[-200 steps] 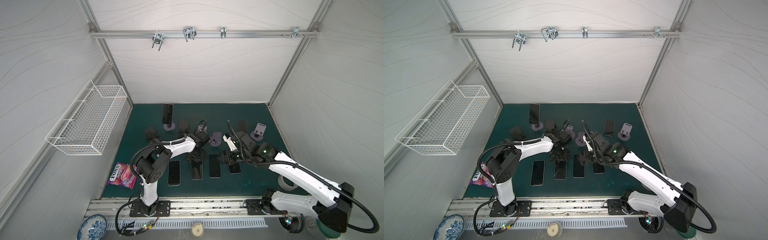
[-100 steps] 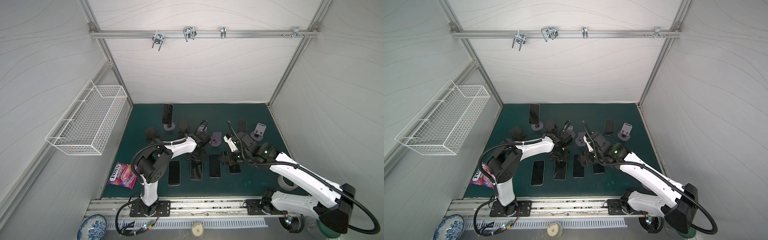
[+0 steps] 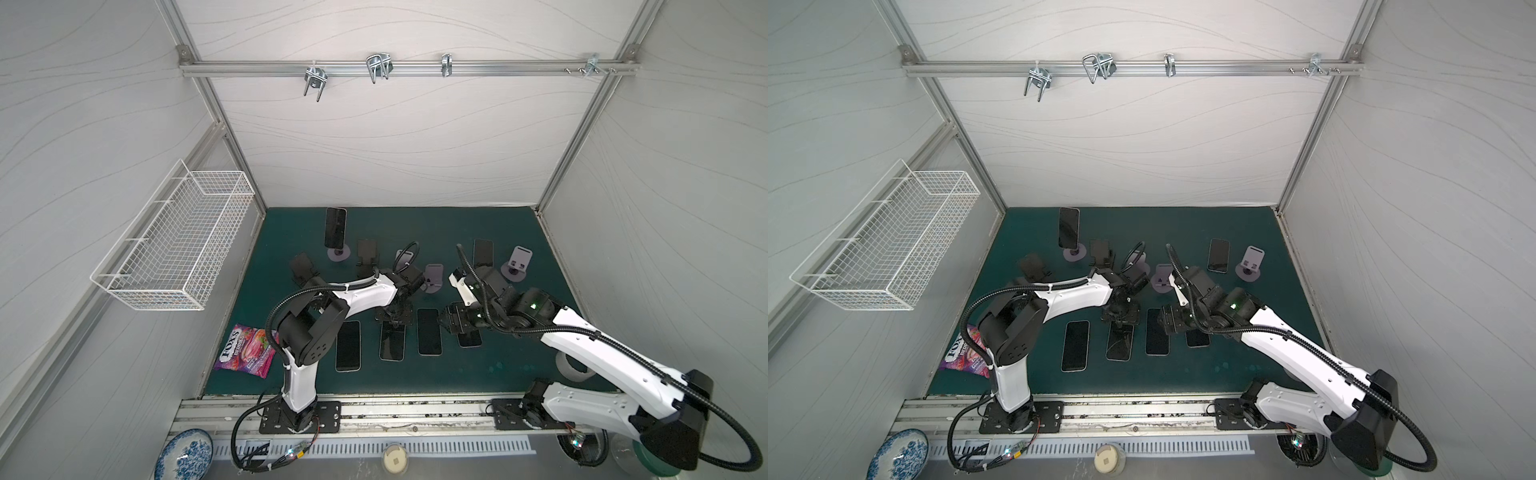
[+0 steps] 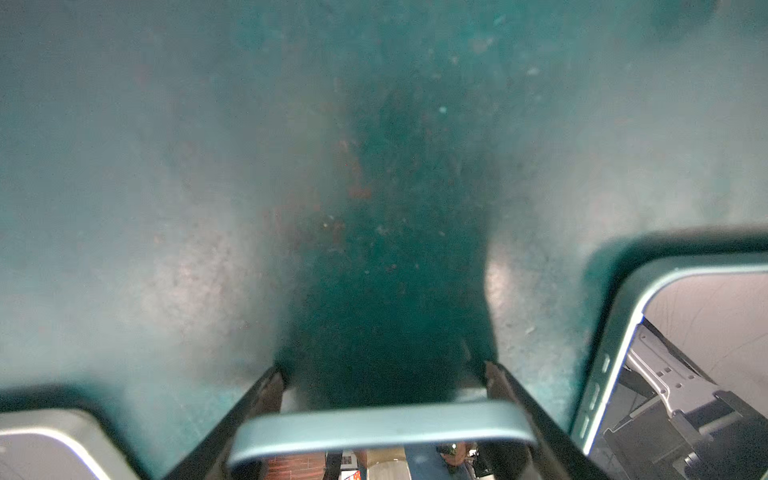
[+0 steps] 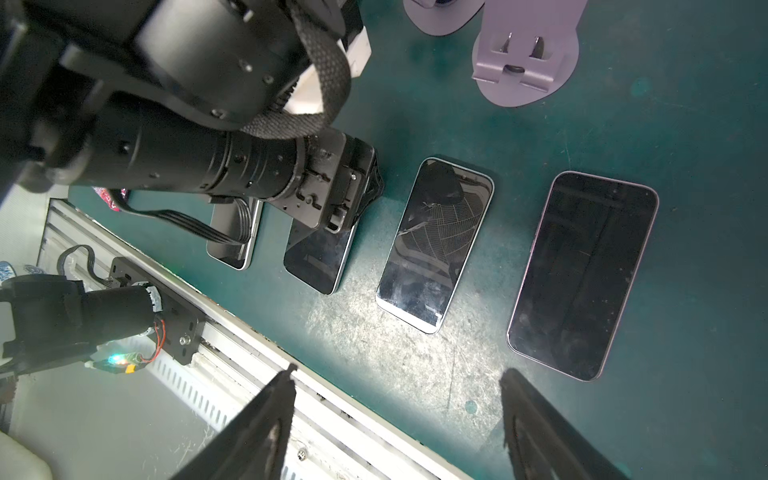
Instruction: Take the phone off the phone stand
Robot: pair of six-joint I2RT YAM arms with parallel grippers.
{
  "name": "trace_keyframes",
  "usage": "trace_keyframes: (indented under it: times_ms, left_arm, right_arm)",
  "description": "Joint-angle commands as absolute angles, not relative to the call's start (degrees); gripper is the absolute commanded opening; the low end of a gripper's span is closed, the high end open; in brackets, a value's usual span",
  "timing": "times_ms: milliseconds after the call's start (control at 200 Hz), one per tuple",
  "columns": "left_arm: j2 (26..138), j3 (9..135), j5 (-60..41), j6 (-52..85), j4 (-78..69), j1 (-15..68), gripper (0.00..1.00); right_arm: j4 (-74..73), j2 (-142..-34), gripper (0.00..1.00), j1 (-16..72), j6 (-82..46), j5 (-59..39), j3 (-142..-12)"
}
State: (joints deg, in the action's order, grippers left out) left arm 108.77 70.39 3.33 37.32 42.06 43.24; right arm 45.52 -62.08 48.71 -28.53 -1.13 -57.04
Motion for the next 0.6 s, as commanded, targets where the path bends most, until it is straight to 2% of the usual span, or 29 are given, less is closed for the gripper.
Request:
trace_keyframes:
  times_ms: [0,595]
  left_arm:
    - [112.1,69.5,5.5,38.0,42.5,43.2,0.71]
    - [113.8,69.4,1.4,38.1,41.9,43.2,0.74]
  right_arm:
    - [46.8,-61.1,0.79,48.4,-28.0,-0.9,-56.7]
    - [46.7,-60.6,0.79,48.4,-28.4,-0.7,-56.2]
